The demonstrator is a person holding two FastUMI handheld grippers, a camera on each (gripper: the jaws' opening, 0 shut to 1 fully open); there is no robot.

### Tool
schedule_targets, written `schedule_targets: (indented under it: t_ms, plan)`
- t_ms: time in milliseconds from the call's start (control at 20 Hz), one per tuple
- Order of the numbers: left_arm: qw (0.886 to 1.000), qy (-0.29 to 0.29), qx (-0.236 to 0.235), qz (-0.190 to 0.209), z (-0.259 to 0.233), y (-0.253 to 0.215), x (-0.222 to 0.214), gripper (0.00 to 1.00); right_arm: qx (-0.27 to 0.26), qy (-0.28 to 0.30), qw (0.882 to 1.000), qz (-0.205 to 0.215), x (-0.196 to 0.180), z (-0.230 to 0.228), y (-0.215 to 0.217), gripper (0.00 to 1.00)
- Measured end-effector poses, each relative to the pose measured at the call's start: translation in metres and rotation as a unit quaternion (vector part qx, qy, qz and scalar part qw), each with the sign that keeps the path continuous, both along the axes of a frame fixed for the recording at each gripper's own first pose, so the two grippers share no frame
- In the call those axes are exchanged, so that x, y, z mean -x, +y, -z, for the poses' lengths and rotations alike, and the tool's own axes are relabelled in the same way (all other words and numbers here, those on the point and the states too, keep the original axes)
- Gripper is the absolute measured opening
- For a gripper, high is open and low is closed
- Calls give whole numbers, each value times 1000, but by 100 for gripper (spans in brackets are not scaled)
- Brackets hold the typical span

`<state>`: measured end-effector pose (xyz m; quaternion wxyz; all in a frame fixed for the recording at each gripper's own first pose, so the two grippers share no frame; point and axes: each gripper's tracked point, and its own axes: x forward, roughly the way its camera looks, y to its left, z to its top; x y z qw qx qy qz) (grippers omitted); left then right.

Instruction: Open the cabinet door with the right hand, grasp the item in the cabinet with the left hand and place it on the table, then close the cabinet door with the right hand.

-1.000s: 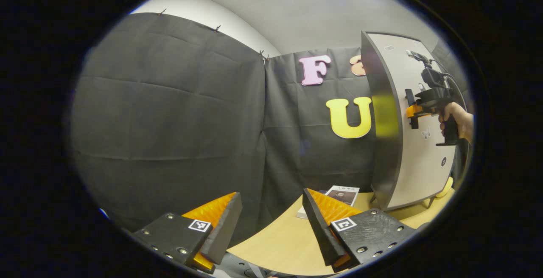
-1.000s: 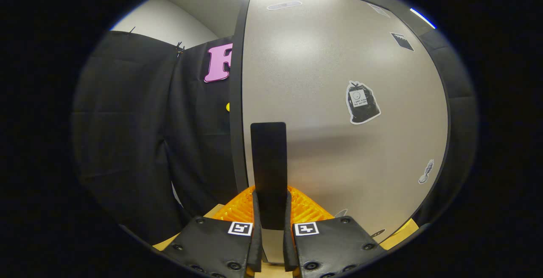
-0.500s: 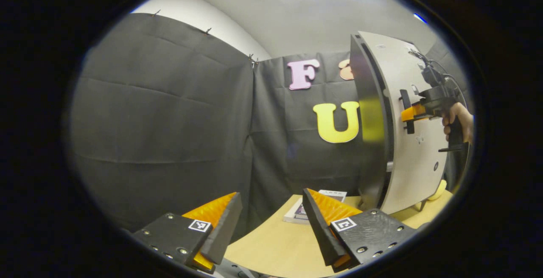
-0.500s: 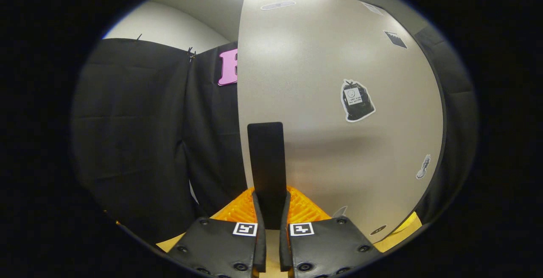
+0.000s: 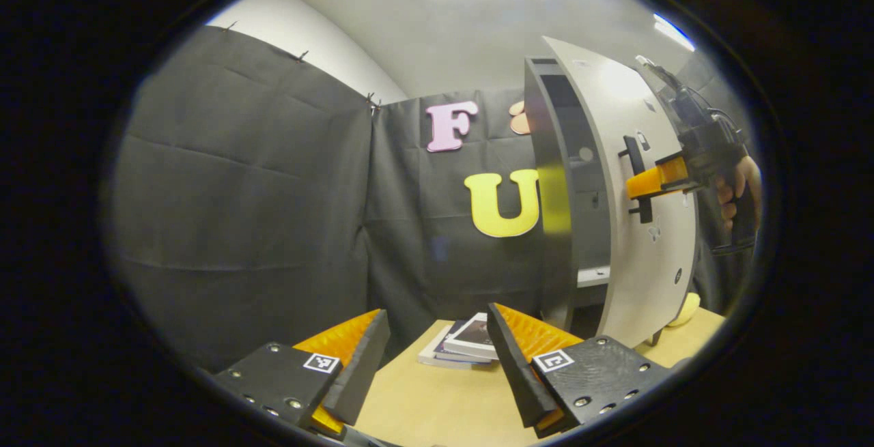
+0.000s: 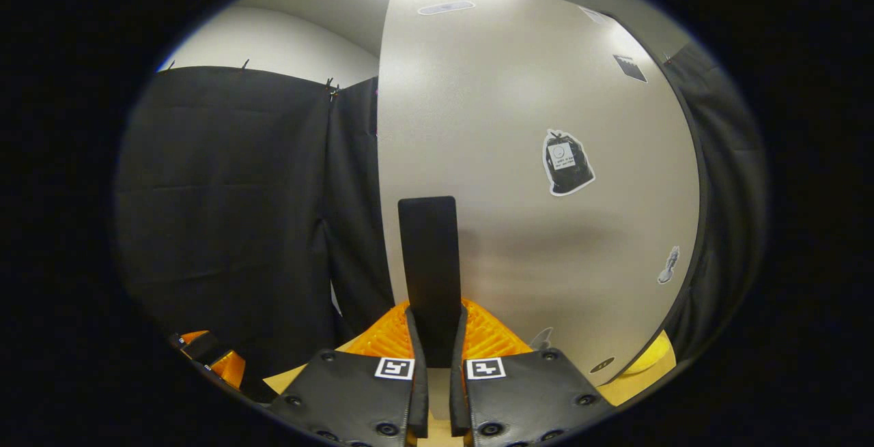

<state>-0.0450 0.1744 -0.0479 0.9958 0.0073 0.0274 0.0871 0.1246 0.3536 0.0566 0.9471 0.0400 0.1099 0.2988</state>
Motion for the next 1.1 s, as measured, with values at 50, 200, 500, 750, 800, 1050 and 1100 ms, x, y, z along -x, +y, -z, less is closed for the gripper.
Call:
schedule_targets:
  t_ms: [50, 200, 500, 750, 800, 1050, 1100]
  plan:
    - [1000, 0, 0, 5, -1, -7, -1, 87, -1, 1, 1000, -7, 3, 0, -1, 14]
    - [1000, -3, -2, 21, -7, -32, -11, 87, -2, 1, 1000, -27, 10, -3, -7, 14]
    - [999, -8, -4, 49, -16, -79, -23, 87, -10, 9, 998, -62, 26, -6, -18, 14]
    - [998, -11, -6, 69, -23, -112, -30, 87, -9, 4, 997, -81, 35, -9, -30, 10]
    - [997, -11, -6, 74, -25, -119, -31, 87, -10, 5, 996, -84, 37, -9, -32, 10]
    - [995, -14, 2, 99, -28, -158, -39, 87, -8, 4, 996, -93, 40, -10, -44, 14]
    - [994, -15, 4, 105, -29, -165, -40, 87, -9, 5, 995, -95, 42, -10, -47, 14]
